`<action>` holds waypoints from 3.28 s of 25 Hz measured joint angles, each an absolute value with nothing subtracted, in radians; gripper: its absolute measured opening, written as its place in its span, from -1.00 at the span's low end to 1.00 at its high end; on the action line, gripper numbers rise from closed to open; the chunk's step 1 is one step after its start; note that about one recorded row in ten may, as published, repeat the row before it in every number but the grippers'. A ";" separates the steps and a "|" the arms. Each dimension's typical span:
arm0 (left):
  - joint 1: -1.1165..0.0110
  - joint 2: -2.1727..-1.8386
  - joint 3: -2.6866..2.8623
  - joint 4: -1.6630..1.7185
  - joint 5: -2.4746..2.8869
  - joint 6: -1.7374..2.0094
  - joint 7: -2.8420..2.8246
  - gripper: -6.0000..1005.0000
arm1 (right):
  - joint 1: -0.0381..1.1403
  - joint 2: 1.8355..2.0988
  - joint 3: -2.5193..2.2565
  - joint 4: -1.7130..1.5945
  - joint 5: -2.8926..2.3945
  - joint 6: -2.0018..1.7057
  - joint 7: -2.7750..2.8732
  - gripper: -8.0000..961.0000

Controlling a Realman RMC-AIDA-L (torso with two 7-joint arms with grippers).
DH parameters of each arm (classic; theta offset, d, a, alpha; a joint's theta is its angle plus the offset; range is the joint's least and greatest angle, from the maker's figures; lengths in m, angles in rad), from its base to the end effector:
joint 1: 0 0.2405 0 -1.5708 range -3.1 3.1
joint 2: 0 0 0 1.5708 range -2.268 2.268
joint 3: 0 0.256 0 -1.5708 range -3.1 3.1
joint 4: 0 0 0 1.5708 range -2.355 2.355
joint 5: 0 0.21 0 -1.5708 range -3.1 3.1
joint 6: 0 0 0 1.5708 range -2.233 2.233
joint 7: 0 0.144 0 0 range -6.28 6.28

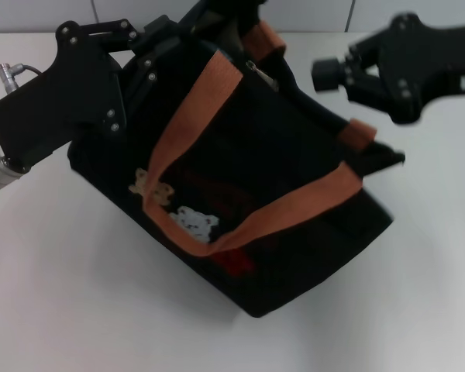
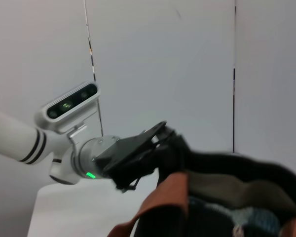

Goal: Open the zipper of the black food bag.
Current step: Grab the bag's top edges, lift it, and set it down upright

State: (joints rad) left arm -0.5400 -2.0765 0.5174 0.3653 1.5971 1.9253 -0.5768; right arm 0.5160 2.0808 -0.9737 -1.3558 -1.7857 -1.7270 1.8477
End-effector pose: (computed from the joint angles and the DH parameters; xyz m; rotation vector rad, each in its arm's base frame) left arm -0.2229 0.3014 0.0260 -2.2036 0.2791 -1.3241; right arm 0.1299 0.3316 0.0680 -2.8920 0.2122 0.7022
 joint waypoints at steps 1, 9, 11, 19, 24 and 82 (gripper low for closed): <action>-0.541 -2.077 0.518 0.364 1.597 1.920 -0.577 -0.77 | 0.491 2.081 -0.974 -1.348 -1.779 -1.735 1.834 -0.98; -0.542 -2.077 0.522 0.362 1.597 1.914 -0.577 -0.77 | 0.446 2.081 -0.933 -1.264 -1.724 -1.749 1.777 -0.98; -0.543 -2.077 0.523 0.362 1.597 1.916 -0.577 -0.77 | 0.457 2.071 -0.892 -1.227 -1.685 -1.747 1.777 -0.98; -0.546 -2.077 0.523 0.363 1.597 1.920 -0.577 -0.77 | 0.572 2.042 -0.874 -1.209 -1.738 -1.745 1.803 -0.92; -0.554 -2.076 0.523 0.364 1.597 1.920 -0.577 -0.77 | 0.649 2.051 -0.898 -1.206 -1.853 -1.750 1.822 -0.60; -0.597 -2.072 0.549 0.374 1.600 1.935 -0.578 -0.77 | 0.819 2.049 -1.000 -1.281 -2.120 -1.749 1.911 -0.40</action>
State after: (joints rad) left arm -0.5970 -2.0724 0.5490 0.3743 1.5998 1.9346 -0.5783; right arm 0.8188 2.0487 -1.0002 -1.2813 -2.1200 -1.7489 1.9111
